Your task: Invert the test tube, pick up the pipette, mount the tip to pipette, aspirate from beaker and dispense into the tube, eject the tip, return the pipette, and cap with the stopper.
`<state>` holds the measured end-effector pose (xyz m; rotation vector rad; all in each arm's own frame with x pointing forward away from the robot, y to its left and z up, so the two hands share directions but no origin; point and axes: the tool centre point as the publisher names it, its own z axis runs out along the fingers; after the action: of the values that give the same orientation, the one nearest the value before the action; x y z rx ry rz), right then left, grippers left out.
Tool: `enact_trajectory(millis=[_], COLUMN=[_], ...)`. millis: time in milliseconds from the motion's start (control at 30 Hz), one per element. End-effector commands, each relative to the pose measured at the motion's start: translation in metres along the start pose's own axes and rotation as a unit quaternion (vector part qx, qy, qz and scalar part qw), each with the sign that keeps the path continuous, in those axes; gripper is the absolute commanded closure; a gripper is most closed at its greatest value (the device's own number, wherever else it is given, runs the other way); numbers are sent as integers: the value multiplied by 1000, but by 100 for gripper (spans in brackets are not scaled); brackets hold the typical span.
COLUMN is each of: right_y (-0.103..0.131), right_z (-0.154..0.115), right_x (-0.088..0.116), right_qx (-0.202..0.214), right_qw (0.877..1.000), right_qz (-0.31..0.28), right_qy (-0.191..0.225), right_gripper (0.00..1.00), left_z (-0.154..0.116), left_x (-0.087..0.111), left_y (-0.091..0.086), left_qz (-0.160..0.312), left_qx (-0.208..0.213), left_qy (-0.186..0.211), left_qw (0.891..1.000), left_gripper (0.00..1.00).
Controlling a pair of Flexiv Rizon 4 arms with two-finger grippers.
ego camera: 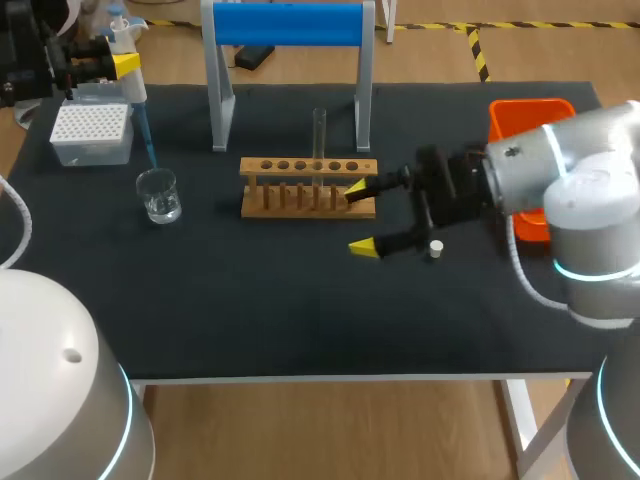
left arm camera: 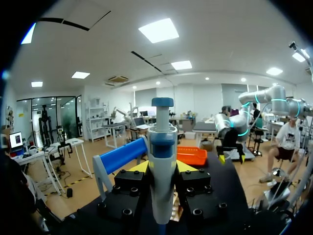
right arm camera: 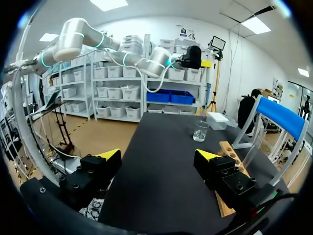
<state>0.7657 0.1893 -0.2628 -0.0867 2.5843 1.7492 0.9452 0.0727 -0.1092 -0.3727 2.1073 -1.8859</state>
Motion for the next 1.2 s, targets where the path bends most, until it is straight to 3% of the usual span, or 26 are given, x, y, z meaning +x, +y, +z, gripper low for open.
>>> enact_trajectory(millis=[33, 400, 733, 1200], right_y=[3, 3, -4, -14], right_z=[28, 77, 108, 131], right_x=[2, -5, -27, -48], right_qx=[16, 54, 65, 76], right_qw=[999, 997, 995, 992], right_qz=[9, -4, 13, 26], right_qy=[-37, -58, -75, -96], right_gripper=[0, 0, 0, 0], left_z=[0, 0, 0, 0], left_x=[0, 0, 0, 0], left_y=[1, 1, 1, 1], left_qz=[1, 1, 1, 1], left_qx=[1, 1, 1, 1], left_qy=[0, 0, 0, 0], left_qw=[1000, 1000, 1000, 1000], left_gripper=[100, 100, 100, 100])
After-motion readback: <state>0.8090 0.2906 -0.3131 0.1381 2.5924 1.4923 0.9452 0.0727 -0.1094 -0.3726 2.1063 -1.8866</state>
